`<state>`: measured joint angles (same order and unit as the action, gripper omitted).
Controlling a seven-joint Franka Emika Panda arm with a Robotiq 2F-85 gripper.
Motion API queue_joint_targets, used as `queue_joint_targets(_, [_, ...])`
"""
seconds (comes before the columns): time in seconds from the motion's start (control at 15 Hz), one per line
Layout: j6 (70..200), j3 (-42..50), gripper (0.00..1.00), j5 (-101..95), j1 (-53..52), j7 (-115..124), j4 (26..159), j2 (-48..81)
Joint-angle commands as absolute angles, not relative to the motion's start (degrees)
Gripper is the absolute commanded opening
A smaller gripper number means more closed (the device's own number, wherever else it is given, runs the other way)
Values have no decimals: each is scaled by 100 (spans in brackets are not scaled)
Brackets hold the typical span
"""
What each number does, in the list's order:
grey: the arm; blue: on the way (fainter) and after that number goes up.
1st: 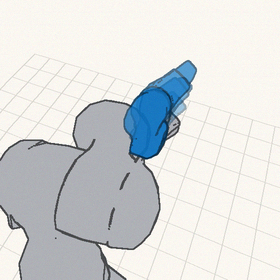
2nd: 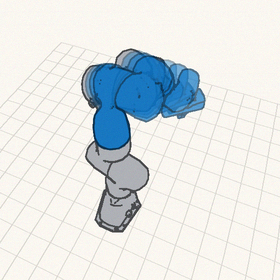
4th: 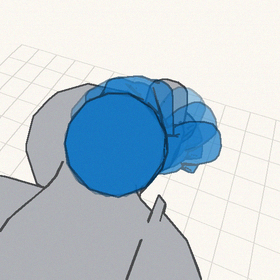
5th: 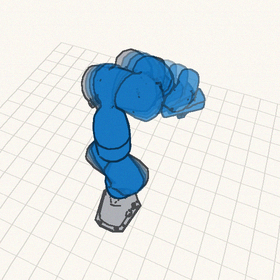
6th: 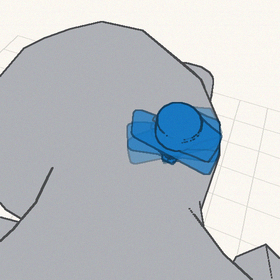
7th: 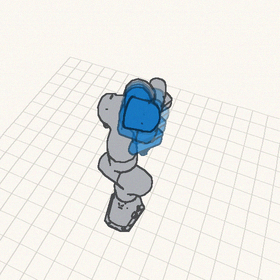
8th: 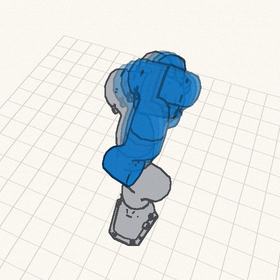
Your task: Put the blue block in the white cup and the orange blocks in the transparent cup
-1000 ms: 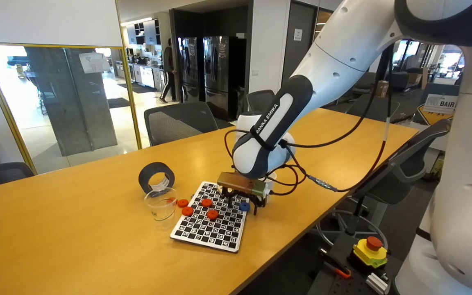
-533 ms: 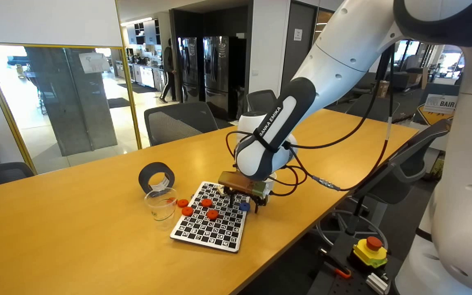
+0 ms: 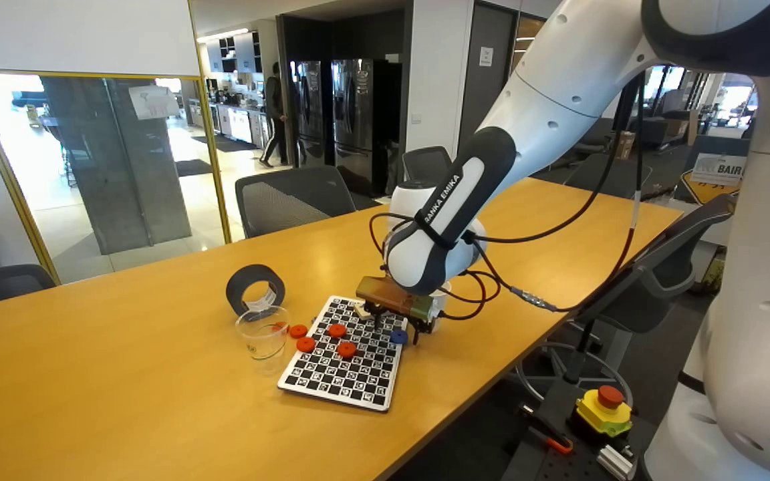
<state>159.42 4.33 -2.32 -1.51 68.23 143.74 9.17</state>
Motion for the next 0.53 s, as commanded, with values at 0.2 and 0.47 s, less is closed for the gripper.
queue_joint_targets(0.2, [16252,566,42,-353,-292,6998,14475,825])
queue_joint_targets(0.47, [16217,544,19,-305,-248,6924,14576,696])
